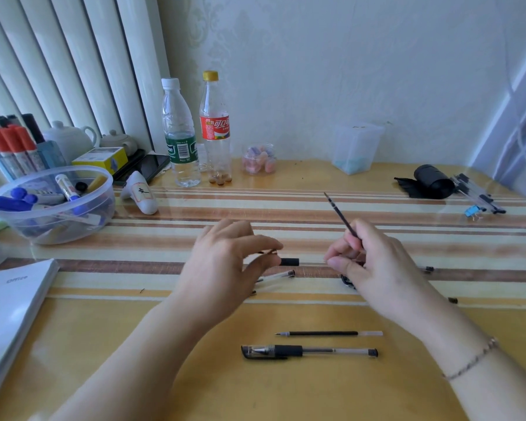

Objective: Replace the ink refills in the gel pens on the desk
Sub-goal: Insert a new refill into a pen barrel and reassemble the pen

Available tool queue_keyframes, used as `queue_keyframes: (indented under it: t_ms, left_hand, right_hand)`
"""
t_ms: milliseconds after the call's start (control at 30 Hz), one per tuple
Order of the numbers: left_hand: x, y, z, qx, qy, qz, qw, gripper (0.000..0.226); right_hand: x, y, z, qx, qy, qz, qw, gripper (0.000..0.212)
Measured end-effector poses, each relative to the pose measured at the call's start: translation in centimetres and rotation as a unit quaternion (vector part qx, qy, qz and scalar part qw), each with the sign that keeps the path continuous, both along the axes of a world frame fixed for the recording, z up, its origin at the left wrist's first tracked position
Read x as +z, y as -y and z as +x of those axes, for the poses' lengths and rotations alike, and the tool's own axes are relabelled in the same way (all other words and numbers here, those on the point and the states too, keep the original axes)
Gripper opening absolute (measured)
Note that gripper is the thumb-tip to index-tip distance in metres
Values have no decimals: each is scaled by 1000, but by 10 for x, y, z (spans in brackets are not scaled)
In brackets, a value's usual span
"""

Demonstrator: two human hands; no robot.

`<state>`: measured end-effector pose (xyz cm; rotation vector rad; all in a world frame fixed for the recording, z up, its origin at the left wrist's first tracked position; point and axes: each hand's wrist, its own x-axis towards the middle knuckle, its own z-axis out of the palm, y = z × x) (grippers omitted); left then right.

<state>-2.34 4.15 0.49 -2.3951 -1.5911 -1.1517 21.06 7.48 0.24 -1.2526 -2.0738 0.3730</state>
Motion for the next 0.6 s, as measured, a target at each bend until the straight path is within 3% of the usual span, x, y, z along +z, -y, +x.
queue_keyframes:
  t_ms: [267, 467, 600]
  left_hand:
    - [-6, 1, 2, -13, -104, -7, 994, 11]
    - [-5, -7, -9, 48, -87, 26, 995, 13]
    - [-4, -13, -23, 107, -42, 41, 992, 12]
  right_hand:
    - [-2, 10, -14, 30, -73, -49, 996, 43]
    - [3, 10, -8, 74, -97, -23, 992, 50]
    - [8, 0, 10, -5, -26, 46, 999, 39]
